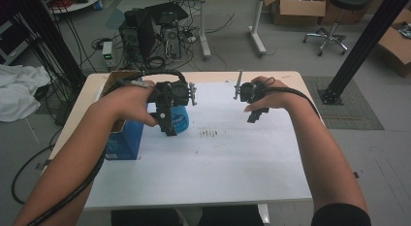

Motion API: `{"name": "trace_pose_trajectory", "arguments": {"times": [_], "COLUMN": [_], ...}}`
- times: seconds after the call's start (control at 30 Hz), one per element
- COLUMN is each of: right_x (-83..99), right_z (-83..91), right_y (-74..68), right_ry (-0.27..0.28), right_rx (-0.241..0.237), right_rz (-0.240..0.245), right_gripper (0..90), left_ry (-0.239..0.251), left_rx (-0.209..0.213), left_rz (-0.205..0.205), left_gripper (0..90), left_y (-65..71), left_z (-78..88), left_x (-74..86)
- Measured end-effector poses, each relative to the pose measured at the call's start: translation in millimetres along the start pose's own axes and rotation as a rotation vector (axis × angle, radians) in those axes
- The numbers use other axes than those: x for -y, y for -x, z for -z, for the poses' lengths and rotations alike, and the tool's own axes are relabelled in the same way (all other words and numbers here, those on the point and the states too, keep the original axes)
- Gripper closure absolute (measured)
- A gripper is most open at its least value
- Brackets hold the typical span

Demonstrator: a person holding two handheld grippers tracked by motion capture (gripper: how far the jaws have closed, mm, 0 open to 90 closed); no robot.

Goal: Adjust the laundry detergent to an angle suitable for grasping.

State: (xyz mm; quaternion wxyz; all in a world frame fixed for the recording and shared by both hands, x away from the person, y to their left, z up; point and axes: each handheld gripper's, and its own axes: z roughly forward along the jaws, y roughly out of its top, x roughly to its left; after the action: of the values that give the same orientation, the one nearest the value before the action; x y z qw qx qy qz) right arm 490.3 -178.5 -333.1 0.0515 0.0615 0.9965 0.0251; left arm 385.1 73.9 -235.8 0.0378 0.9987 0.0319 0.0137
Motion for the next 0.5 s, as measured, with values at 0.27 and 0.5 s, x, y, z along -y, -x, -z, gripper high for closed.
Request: {"name": "trace_pose_trajectory", "arguments": {"times": [0.27, 0.5], "right_x": [0.6, -0.6], "right_z": [1.9, 3.4], "right_y": [-1.5, -1.1], "right_ry": [-0.004, 0.002], "right_rx": [-0.006, 0.005], "right_rz": [0.004, 0.010], "right_gripper": [16.5, 16.5], "left_ry": [0.006, 0.002], "left_rx": [0.007, 0.009], "left_rz": [-0.006, 0.007], "left_gripper": [0.3, 0.3], "left_y": [-1.4, -2.6], "left_z": [-1.4, -4.5], "left_x": [-0.1, 0.9]}}
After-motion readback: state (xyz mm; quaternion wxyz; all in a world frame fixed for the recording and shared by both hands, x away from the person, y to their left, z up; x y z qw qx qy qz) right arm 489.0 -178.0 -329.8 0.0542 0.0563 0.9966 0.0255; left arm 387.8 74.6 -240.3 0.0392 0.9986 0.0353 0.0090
